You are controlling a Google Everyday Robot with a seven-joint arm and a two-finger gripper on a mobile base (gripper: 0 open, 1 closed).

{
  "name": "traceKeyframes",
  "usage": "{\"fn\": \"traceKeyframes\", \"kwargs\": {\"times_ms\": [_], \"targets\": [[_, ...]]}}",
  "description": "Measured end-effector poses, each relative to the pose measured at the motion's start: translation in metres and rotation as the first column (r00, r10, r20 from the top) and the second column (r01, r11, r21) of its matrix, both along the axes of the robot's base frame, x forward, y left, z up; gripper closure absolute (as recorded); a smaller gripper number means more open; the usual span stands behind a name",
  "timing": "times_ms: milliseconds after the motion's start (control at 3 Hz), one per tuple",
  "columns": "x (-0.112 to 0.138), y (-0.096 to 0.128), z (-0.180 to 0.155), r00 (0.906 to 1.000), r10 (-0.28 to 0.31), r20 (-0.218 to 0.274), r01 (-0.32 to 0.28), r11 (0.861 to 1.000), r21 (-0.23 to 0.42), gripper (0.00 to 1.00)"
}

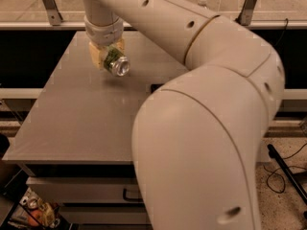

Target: Place green can upright

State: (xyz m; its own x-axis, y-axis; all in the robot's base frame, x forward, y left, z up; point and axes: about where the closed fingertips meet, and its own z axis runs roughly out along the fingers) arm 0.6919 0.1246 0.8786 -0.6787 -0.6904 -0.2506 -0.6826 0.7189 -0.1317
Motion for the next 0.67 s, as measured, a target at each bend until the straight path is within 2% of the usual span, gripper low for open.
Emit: {"fn": "traceKeyframes", "kwargs": {"times_ms": [333, 667], "targets": [[-0.008, -0.021, 0.018, 0.9980, -0.014, 0.061, 0.011, 0.999, 0.048, 1.00], [-0.009, -0.032, 0.038, 0.9871, 0.020, 0.159, -0.041, 0.990, 0.133, 1.00]]}}
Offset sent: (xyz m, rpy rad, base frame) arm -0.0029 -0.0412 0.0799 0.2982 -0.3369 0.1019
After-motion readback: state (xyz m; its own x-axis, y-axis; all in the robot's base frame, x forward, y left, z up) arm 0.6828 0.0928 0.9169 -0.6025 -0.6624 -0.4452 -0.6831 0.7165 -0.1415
